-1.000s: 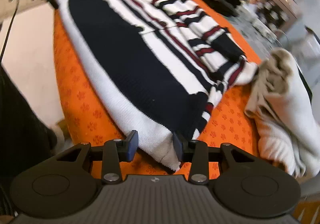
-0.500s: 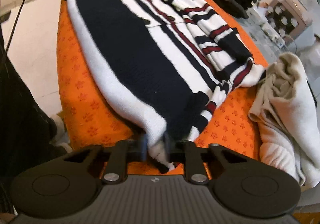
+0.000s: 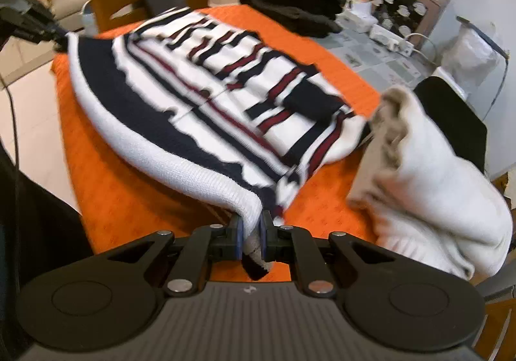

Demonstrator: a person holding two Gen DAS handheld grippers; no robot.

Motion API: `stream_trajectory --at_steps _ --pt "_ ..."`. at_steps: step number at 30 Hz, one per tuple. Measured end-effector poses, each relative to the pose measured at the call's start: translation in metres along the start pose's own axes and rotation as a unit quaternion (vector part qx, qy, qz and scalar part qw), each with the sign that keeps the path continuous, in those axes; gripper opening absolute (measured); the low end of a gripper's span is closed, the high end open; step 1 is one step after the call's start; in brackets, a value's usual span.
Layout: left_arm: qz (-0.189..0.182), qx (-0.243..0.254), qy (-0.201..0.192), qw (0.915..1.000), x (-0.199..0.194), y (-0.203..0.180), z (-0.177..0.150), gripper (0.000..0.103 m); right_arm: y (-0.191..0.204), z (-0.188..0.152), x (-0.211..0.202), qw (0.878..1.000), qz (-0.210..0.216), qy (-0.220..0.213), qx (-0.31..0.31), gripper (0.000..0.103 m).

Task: Fold clothes
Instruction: 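Grasp the cardigan's white hem with the right gripper while the left gripper grasps the other hem end, then fold the cardigan in half over itself with both grippers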

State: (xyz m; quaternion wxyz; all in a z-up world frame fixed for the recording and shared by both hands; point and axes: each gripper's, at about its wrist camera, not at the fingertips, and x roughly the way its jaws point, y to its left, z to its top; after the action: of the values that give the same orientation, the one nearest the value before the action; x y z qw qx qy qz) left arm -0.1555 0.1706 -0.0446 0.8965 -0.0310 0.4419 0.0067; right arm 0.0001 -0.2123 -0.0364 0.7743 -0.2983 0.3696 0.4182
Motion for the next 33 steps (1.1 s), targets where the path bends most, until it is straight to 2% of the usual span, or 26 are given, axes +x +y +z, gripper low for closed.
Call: stream_trajectory --at_steps 8,11,20,24,28,29,30,32,33 --pt "-0.05 -0.023 0.051 0.9972 0.04 0.053 0.09 0.009 -0.06 0.081 0.038 0.999 -0.011 0.029 0.022 0.012" --pt "-0.074 -0.044 0.075 0.9935 0.068 0.077 0.122 0.009 -0.087 0.111 0.069 0.998 -0.01 0.053 0.035 0.012" --pt "-0.095 -0.032 0.101 0.9898 0.146 0.129 0.204 0.008 -0.146 0.174 0.164 0.991 -0.014 0.124 0.051 0.012" --pt "-0.103 -0.04 0.11 0.9878 0.18 0.147 0.223 0.009 -0.168 0.191 0.197 0.987 -0.019 0.148 0.059 0.012" --pt "-0.111 -0.049 0.127 0.9845 0.218 0.159 0.228 0.012 -0.183 0.196 0.234 0.981 -0.014 0.183 0.066 0.014" --pt "-0.111 -0.052 0.127 0.9844 0.225 0.16 0.227 0.013 -0.183 0.195 0.243 0.979 -0.015 0.19 0.066 0.015" --pt "-0.113 -0.055 0.122 0.9844 0.23 0.162 0.226 0.014 -0.183 0.193 0.25 0.979 -0.019 0.194 0.065 0.021" --pt "-0.117 -0.066 0.105 0.9854 0.233 0.165 0.224 0.024 -0.18 0.192 0.258 0.979 -0.031 0.194 0.06 0.026" --pt "-0.118 -0.072 0.093 0.986 0.233 0.168 0.223 0.034 -0.179 0.193 0.258 0.979 -0.036 0.19 0.06 0.028"
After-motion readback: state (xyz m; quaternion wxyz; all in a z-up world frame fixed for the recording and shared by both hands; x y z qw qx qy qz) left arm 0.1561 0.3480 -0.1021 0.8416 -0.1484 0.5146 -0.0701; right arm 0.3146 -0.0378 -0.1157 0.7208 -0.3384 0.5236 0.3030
